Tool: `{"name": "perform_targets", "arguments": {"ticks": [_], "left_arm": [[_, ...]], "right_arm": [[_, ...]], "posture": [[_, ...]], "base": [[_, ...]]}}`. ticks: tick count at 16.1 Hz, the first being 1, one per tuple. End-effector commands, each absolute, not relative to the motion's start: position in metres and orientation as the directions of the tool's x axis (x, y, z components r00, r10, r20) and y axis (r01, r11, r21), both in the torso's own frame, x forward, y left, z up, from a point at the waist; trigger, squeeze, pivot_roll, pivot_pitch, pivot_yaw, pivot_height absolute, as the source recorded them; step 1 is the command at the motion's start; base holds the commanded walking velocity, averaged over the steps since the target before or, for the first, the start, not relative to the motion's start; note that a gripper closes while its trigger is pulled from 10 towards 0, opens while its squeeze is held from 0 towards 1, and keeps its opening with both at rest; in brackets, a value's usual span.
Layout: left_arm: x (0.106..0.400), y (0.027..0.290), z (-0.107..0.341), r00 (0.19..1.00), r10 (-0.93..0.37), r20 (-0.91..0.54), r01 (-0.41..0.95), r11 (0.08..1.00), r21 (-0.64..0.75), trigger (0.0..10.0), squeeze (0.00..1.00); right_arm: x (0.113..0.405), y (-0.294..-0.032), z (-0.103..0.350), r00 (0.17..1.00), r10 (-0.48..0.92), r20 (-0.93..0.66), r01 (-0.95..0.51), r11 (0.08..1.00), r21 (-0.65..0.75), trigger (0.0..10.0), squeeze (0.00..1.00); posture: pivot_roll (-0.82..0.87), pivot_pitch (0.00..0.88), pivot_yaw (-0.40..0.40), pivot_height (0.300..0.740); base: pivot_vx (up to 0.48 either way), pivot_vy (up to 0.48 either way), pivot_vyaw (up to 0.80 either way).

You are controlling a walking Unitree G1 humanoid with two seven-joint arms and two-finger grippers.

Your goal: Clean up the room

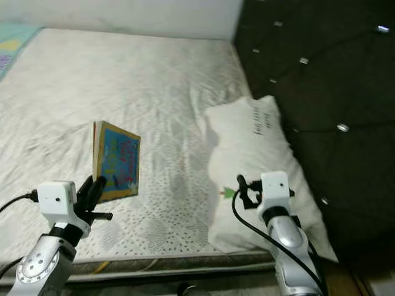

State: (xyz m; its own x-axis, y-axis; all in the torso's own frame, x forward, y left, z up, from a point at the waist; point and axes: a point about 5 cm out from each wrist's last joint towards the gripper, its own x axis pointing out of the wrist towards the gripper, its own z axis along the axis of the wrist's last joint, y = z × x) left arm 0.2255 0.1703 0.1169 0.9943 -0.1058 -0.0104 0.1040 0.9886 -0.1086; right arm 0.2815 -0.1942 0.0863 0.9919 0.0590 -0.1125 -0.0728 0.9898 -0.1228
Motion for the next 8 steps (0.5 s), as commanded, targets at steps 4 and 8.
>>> {"name": "perform_targets", "arguments": {"ticks": [4, 8], "left_arm": [[0.214, 0.185, 0.126, 0.998, -0.023, 0.065, 0.031, 0.993, -0.117, 10.0, 0.00], [0.211, 0.179, 0.130, 0.994, -0.048, 0.102, 0.058, 0.994, -0.093, 10.0, 0.00]], "right_arm": [[0.281, -0.186, 0.092, 0.995, 0.073, -0.069, -0.080, 0.992, -0.098, 10.0, 0.00], [0.279, -0.185, 0.091, 0.995, 0.073, -0.068, -0.079, 0.993, -0.085, 10.0, 0.00]], "posture": [[0.03, 0.160, -0.053, 0.740], [0.04, 0.153, -0.052, 0.740]], "base": [[0.000, 0.000, -0.40], [0.000, 0.000, 0.00]]}}
